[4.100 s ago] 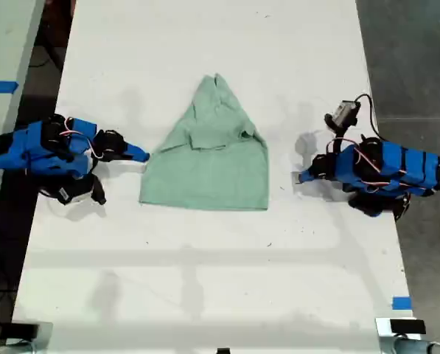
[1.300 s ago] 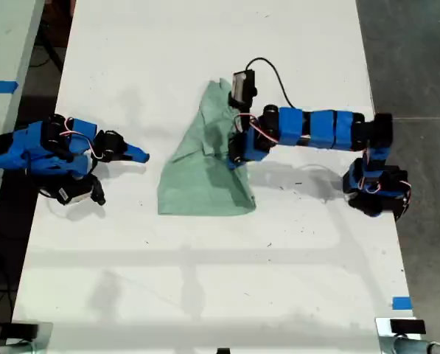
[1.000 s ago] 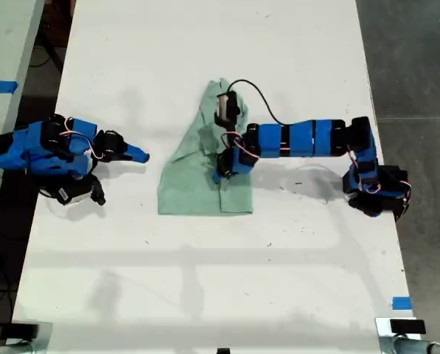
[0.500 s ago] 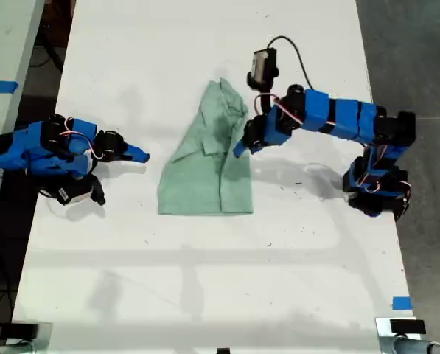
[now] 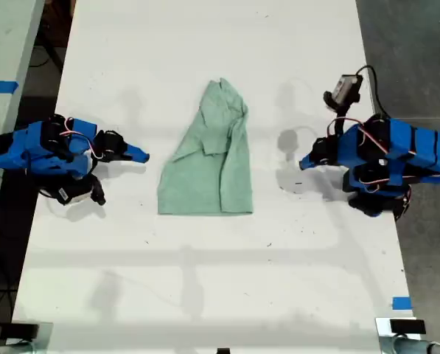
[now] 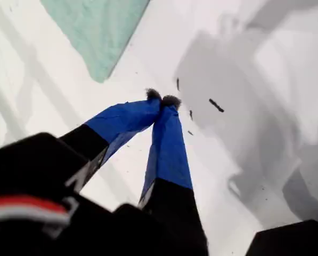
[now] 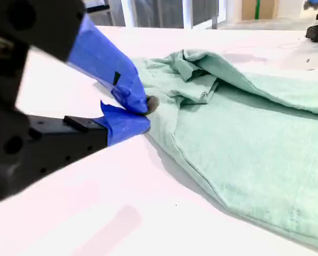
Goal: Fold t shirt
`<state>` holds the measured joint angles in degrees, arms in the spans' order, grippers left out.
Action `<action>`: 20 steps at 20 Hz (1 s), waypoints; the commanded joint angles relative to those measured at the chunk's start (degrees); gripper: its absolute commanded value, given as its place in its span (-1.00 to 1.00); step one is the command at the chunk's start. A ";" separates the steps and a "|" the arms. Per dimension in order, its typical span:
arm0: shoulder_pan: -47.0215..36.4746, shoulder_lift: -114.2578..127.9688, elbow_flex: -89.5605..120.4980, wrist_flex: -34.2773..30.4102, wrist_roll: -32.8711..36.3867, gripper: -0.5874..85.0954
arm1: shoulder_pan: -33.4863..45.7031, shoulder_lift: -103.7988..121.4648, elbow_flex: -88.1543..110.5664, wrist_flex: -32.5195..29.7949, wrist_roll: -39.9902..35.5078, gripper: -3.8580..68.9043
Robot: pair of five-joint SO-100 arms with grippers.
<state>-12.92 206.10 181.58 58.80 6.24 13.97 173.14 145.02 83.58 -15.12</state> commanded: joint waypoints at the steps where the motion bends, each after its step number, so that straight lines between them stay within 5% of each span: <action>1: 0.44 0.53 0.26 0.18 -0.97 -0.99 | 0.09 21.09 18.63 -2.72 -2.11 -0.89; 3: 0.44 0.53 0.26 0.18 -0.97 -0.99 | 2.64 28.04 30.06 -3.34 -2.64 -0.89; 20: 0.53 0.53 0.35 0.09 -0.97 -0.99 | -0.44 28.04 30.06 -2.29 1.14 -0.89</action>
<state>-12.92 206.10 181.58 58.80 6.24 13.80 200.57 173.58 81.21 -14.50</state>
